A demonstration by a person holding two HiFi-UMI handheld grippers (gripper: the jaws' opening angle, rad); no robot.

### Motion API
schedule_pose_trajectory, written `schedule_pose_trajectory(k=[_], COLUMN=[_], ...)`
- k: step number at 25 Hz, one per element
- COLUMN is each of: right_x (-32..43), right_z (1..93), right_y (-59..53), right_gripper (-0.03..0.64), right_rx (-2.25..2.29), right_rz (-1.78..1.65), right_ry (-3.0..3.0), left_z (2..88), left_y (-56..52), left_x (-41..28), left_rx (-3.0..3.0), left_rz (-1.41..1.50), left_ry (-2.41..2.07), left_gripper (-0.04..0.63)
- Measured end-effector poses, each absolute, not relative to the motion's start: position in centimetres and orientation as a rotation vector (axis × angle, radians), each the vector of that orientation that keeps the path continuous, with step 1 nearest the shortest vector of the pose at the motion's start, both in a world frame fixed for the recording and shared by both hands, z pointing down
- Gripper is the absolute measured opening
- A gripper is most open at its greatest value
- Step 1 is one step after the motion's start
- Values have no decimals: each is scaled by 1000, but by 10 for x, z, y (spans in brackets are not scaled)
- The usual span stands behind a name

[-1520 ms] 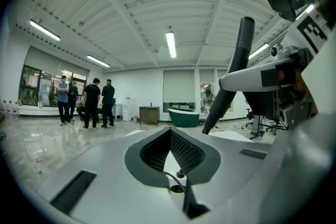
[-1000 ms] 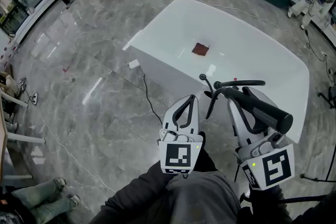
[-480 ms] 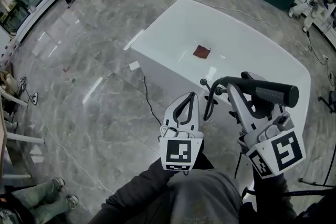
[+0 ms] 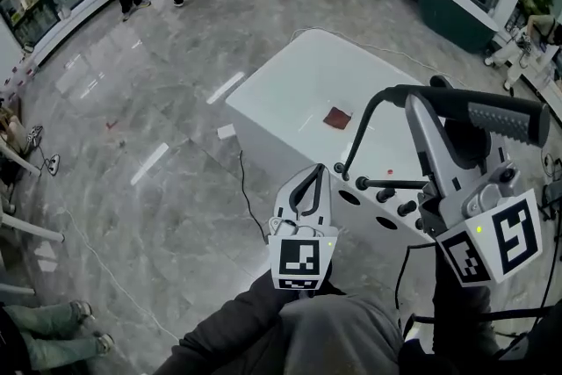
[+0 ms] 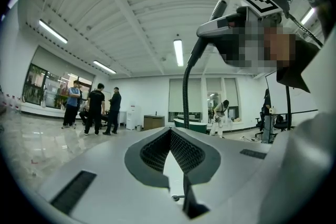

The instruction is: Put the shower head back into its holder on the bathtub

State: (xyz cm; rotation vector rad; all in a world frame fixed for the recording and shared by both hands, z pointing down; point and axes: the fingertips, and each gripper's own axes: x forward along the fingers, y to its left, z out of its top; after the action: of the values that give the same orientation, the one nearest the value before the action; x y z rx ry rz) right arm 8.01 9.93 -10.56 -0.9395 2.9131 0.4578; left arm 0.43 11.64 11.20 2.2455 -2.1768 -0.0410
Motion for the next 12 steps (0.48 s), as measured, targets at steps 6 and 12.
schedule_pose_trajectory(k=[6, 12], right_x=[86, 99], right_z=[-54, -15], right_y=[107, 84], right_gripper=[140, 140], right_rx=[-965, -1006], right_rz=[448, 256], right_ry=[2912, 2996], left_z=[152, 146], left_y=[125, 109], left_x=[2, 10], left_rx=[2249, 2218], left_rz=[-38, 21], left_ry=[-2185, -2152], left_gripper=[3, 3])
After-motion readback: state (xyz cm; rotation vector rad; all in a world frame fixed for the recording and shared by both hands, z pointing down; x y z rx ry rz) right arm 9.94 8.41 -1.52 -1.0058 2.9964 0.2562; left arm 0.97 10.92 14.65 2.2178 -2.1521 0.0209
